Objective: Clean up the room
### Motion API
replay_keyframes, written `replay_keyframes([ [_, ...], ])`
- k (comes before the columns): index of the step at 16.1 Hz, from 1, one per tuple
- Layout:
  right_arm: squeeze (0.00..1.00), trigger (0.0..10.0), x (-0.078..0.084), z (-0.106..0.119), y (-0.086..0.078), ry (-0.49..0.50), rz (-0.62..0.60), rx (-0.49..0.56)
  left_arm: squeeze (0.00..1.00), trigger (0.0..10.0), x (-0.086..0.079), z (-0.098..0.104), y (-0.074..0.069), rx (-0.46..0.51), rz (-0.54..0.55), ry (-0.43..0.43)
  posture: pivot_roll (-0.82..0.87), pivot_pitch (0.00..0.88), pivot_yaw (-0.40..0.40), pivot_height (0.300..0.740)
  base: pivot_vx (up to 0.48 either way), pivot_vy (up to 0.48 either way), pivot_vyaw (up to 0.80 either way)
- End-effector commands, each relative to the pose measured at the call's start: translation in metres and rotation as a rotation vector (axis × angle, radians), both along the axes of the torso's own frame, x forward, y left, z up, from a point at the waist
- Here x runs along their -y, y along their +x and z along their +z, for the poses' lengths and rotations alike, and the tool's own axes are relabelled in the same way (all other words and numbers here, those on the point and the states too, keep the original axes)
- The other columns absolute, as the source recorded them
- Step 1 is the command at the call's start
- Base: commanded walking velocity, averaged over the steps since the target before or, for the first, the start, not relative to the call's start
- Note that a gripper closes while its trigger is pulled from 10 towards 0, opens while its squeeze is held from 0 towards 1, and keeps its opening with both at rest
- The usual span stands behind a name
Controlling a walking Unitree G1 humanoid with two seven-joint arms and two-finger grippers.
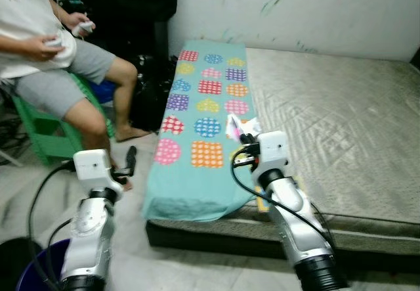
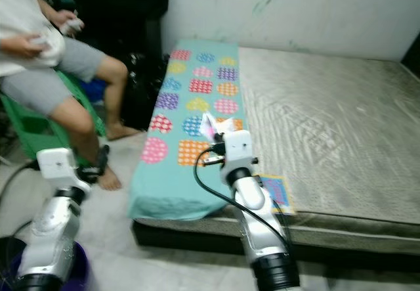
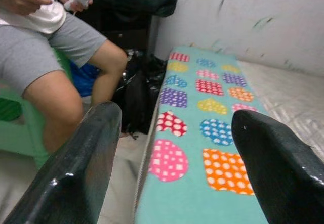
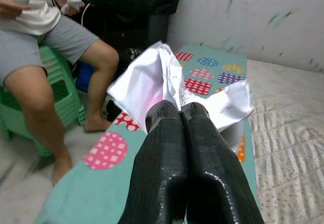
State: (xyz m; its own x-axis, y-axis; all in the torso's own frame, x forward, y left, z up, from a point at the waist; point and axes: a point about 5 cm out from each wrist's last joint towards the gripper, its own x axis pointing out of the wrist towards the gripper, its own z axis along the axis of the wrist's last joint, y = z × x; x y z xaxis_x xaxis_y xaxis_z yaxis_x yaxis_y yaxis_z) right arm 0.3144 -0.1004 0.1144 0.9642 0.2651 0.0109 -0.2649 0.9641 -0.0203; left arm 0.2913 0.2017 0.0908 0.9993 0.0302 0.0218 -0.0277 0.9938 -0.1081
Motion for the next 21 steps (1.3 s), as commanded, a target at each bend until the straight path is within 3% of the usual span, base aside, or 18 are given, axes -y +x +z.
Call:
replay_keyframes([
  [1, 0.00, 10.0, -0.0030, 0.0067, 0.0013, -0.006, 0.018, 0.029, 0.00, 10.0, -0.0034, 0.0015, -0.0011, 0.000, 0.004, 0.002, -0.09, 0.000, -0.037, 0.740, 0.000, 0.000, 0.80],
  [11, 0.00, 10.0, -0.0029, 0.0044, 0.0017, -0.005, 0.016, 0.021, 0.00, 10.0, -0.0022, 0.0016, -0.0002, -0.004, -0.015, -0.013, -0.09, 0.000, -0.038, 0.740, 0.000, 0.000, 0.80],
  [21, 0.00, 10.0, -0.0025, 0.0034, 0.0020, -0.011, 0.010, 0.021, 0.00, 10.0, 0.0009, 0.0031, -0.0001, 0.010, -0.044, -0.029, -0.09, 0.000, -0.037, 0.740, 0.076, 0.000, 0.00],
])
